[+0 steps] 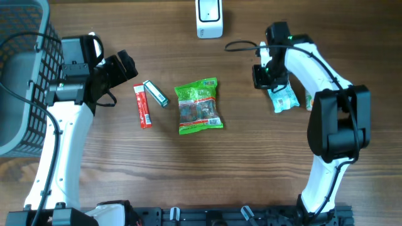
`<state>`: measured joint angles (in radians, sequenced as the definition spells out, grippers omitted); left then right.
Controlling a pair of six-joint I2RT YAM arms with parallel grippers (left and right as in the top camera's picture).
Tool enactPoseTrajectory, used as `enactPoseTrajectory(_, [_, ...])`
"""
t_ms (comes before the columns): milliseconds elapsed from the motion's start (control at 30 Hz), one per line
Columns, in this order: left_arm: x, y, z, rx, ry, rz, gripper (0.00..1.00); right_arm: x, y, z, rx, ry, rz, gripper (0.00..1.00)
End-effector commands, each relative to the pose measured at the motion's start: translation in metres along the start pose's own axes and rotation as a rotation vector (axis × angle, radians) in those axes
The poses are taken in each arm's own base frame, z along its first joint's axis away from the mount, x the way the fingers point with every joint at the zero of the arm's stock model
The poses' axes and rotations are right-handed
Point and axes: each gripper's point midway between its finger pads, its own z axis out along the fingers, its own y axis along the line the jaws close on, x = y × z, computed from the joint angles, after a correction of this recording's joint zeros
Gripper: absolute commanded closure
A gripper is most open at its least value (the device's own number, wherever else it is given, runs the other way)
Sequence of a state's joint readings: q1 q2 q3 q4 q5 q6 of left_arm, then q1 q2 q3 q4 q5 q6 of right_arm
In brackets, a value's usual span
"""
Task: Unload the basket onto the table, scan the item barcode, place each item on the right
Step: 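Lower the pale green bag beside the noodle cup and release it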
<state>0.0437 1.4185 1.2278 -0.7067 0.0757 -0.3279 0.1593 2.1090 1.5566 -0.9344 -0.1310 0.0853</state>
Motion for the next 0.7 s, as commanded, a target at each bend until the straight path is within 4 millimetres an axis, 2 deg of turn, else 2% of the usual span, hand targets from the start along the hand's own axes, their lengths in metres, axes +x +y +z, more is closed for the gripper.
enactPoseTrajectory(0, [-0.002, 0.002, 0.000, -0.007, -0.006, 0.003, 0.00, 0.011, -0.033, 0.016, 0.165, -0.004, 0.061, 0.96])
enactPoseTrajectory(67, [-0.002, 0.002, 0.000, -0.007, -0.006, 0.003, 0.00, 0.011, -0.047, 0.014, 0.231, -0.010, 0.066, 0.96])
enactPoseTrajectory(233, [-0.002, 0.002, 0.000, -0.007, -0.006, 0.003, 0.00, 0.006, -0.056, 0.000, 0.283, -0.021, 0.065, 0.96])
enactPoseTrajectory(500, [-0.002, 0.002, 0.000, -0.007, -0.006, 0.003, 0.00, 0.014, -0.080, -0.011, 0.432, 0.000, 0.057, 0.96])
enactPoseTrajectory(600, [-0.002, 0.002, 0.000, -0.007, -0.006, 0.003, 0.00, 0.011, -0.081, -0.013, 0.439, -0.010, 0.058, 0.96])
enactPoseTrajectory(667, [-0.002, 0.002, 0.000, -0.007, -0.006, 0.003, 0.00, 0.008, -0.072, -0.015, 0.391, -0.007, 0.042, 0.96])
